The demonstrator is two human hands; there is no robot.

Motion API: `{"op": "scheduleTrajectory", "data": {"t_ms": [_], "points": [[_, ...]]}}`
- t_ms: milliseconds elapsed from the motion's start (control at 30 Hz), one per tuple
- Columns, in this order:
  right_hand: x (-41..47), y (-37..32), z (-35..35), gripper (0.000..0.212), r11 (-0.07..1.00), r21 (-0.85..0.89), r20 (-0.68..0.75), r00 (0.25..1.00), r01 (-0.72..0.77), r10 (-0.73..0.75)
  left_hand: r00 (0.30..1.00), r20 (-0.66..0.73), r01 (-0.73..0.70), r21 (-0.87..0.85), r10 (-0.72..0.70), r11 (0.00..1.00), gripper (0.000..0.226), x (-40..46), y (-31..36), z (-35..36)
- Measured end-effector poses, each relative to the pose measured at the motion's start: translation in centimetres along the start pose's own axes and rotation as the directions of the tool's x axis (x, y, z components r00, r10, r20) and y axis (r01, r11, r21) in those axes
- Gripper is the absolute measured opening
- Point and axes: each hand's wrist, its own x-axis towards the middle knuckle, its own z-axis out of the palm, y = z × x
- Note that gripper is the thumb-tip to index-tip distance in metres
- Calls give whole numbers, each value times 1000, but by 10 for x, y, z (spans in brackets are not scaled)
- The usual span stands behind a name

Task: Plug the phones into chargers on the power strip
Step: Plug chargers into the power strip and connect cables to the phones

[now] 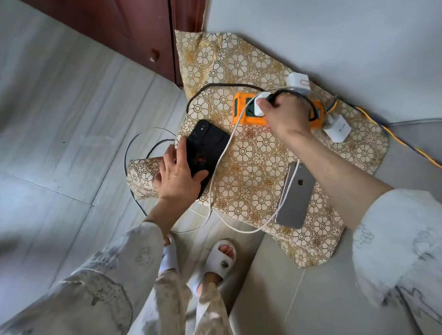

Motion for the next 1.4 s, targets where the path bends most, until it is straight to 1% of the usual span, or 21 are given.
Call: {"op": "scheduleTrajectory", "data": {"t_ms": [100, 167, 333, 400, 700, 900, 1033, 1100, 1133, 1200, 1267, 1300, 1333, 1400], "points": [[8, -4, -5, 41, 999, -34, 72, 997, -35, 37, 1000, 4, 14, 3, -14, 1000, 80, 0, 3, -1], [11, -8, -6, 38, 996, -35, 102, 992, -77, 81, 1000, 0, 25, 10, -25, 1000, 80, 0, 5, -2], [7, -10, -1, 41, 988, -46, 87, 985, -144, 148, 999, -25, 47, 11, -47, 999, 81, -3, 8, -2], [6, -9, -3, 39, 983, -17, 113, 977, -182, 182, 999, -28, 45, 8, -44, 999, 82, -3, 7, -1], [10, -13, 3, 41, 978, -87, 111, 973, -192, 201, 997, -59, 43, 22, -42, 999, 82, -2, 7, 3], [11, -8, 4, 40, 977, -50, 105, 972, -206, 210, 999, -37, 34, 27, -33, 999, 82, -1, 6, 0], [8, -6, 4, 37, 982, 33, 97, 978, -188, 184, 1000, 1, 2, 40, -2, 999, 82, -1, 4, -2], [2, -2, 5, 36, 980, 114, 66, 985, -165, 159, 1000, -3, -17, 58, 17, 998, 81, -5, 5, -3], [-4, 1, 8, 35, 973, 171, 44, 988, -153, 147, 998, -33, -41, 82, 44, 996, 79, -9, 6, -2], [-23, 9, 17, 32, 946, 290, 25, 989, -144, 143, 980, -126, -132, 165, 153, 978, 70, -21, 6, 0], [-47, 22, 27, 30, 923, 347, 56, 987, -163, 154, 939, -208, -213, 277, 275, 937, 52, -35, 3, 6], [-59, 29, 32, 29, 922, 344, 88, 984, -177, 156, 923, -233, -222, 329, 307, 918, 42, -41, 2, 9], [-69, 37, 35, 27, 924, 333, 122, 980, -189, 156, 917, -243, -214, 367, 315, 905, 35, -45, 1, 12], [-82, 51, 36, 23, 924, 321, 160, 974, -206, 161, 931, -227, -185, 384, 286, 905, 33, -48, 1, 16]]}}
